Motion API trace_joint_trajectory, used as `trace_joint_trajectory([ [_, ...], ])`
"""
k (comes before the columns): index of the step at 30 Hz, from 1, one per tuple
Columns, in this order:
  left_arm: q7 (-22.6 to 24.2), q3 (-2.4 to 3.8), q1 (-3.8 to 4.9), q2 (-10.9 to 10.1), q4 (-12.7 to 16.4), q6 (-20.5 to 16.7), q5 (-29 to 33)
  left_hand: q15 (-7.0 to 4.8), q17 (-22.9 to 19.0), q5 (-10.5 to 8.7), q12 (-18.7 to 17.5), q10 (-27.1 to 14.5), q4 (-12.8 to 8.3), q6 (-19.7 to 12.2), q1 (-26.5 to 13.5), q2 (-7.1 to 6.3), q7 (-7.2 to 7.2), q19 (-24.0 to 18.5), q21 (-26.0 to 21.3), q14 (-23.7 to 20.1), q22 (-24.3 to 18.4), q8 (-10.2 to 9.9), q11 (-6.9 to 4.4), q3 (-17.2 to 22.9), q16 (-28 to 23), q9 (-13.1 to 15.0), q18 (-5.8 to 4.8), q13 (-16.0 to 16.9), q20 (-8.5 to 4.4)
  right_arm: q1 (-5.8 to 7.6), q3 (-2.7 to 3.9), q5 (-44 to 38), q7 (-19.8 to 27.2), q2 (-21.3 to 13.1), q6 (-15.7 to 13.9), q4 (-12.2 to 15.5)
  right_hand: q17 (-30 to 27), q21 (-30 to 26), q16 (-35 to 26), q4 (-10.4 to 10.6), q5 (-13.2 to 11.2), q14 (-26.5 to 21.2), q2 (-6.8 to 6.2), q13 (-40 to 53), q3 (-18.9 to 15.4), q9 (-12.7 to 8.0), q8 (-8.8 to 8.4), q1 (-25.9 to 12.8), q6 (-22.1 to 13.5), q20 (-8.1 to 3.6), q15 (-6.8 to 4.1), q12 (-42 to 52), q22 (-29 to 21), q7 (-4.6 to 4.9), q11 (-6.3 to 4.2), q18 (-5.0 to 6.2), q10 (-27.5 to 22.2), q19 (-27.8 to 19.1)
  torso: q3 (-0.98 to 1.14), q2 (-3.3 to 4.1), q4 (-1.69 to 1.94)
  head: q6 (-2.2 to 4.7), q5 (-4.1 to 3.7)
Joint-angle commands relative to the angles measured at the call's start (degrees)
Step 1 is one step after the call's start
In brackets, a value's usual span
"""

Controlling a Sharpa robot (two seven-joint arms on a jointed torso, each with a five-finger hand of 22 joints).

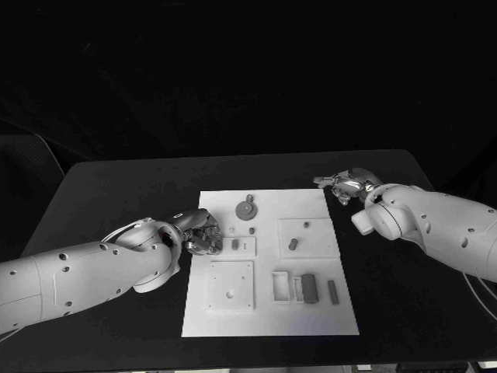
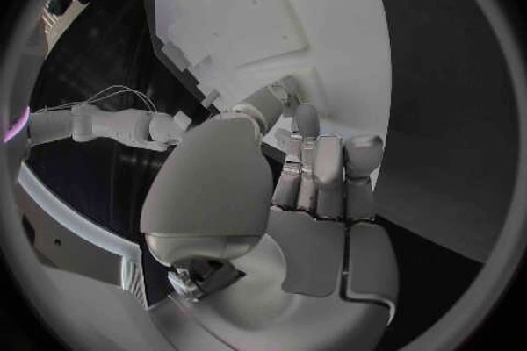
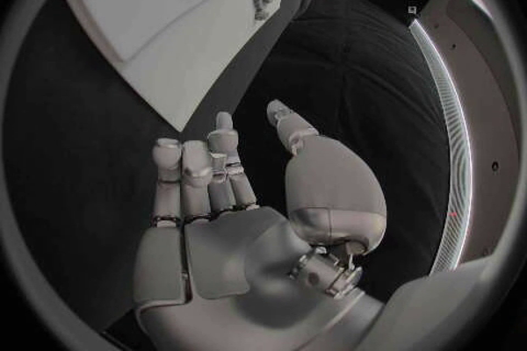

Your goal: Assemble the parts on the task board

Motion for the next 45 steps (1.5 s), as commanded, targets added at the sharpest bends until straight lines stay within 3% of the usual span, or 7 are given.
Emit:
trace_joint_trajectory([
  [1,0.1,0.01,-0.01,0.1,0.2,-0.3,-0.4,-0.59,-0.1,0.27,0.3,0.5,-0.1,2.0,-0.1,0.59,1.45,0.0,0.4,0.0,0.1,0.4,-0.05,0.2,0.3,0.0,2.51,0.0,-0.60,-0.04,0.00,-0.3,0.3,0.0,0.9,0.0,-0.1,7.8,-0.3,-0.1,0.0,0.0,0.41,-0.1,-0.4,-0.1,0.08,0.0,0.1,-0.03,-0.38,-0.2,0.1,0.43,-0.13,1.52,0.4,0.3,-0.02,-0.01,0.01,0.00,-0.06],
  [26,-0.3,0.01,-0.01,0.2,0.0,1.5,-0.3,-0.61,-0.1,0.28,0.3,0.6,-0.1,2.2,0.0,0.63,1.44,0.0,0.4,0.0,0.1,0.4,-0.08,0.4,0.3,0.1,2.53,-0.1,-0.60,-0.07,0.00,-0.3,0.3,0.0,0.9,0.0,-0.1,7.8,-0.4,-0.1,0.0,0.0,0.42,-0.1,-0.4,-0.1,0.07,0.0,0.1,-0.03,-0.39,-0.2,0.1,0.43,-0.13,1.53,0.4,0.3,-0.06,0.01,0.01,-0.15,-0.19],
  [45,-1.3,0.01,0.00,1.6,-1.0,2.0,-0.4,-0.61,-0.2,0.27,0.2,0.5,0.0,2.1,-0.1,0.70,1.46,0.0,0.4,0.0,0.0,0.3,-0.07,0.4,0.3,0.1,2.52,-0.1,-0.59,-0.08,0.00,-0.3,0.4,0.1,0.8,-0.1,-0.1,7.8,-0.4,0.0,0.0,0.0,0.44,-0.2,-0.4,-0.1,0.07,-0.1,0.1,-0.03,-0.39,-0.2,0.1,0.43,-0.13,1.54,0.4,0.3,-0.02,0.01,0.00,-0.31,-0.13],
])
